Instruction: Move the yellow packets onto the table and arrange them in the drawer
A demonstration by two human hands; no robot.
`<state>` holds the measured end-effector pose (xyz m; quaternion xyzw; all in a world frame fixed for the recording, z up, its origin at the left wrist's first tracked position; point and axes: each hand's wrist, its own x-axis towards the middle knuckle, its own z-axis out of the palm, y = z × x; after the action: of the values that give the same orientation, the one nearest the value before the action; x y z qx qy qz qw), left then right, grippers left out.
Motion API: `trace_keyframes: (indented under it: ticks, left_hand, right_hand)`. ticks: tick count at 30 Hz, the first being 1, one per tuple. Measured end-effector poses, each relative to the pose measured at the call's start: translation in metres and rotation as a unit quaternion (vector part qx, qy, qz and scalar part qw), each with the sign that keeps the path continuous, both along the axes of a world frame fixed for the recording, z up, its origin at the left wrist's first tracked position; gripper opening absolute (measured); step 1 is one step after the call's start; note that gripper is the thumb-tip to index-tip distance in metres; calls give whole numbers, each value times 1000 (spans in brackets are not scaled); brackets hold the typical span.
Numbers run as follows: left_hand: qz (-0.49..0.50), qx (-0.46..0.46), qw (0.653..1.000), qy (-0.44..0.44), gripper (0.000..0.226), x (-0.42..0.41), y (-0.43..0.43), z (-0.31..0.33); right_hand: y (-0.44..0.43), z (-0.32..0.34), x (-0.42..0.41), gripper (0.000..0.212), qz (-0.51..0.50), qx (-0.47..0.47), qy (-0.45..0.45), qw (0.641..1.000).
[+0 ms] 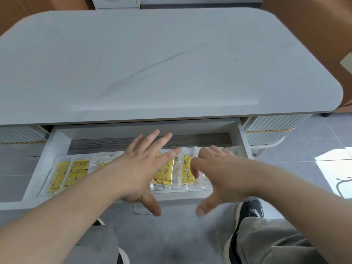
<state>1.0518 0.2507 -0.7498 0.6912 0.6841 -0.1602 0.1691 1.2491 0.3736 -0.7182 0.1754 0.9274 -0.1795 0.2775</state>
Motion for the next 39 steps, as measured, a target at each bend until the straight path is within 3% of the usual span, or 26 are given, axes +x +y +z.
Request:
trace_keyframes:
  ticks: [8,14,18,26,34,39]
  left_hand:
    - [-12,107,994,37,149,3,2,3]
    - [36,149,987,54,141,-9,15,9]
    - [58,203,975,71,138,-18,26,8]
    - [89,264,953,117,132,-26,54,5]
    - [136,308,929,151,119,-37,78,-7]
    - [158,305,923,175,123,-43,87,-13]
  right_hand:
    - [8,-17,-2,94,41,159,98,982]
    - [20,-21,-10,110,-26,260,149,954]
    - [32,-25,-20,115,-74,278,195,938]
    - [57,-31,-40,113,-119,317,244,909]
    - [79,-43,-61,99,-160,343,295,877]
    - [86,-46,-72,90,-184,348,285,874]
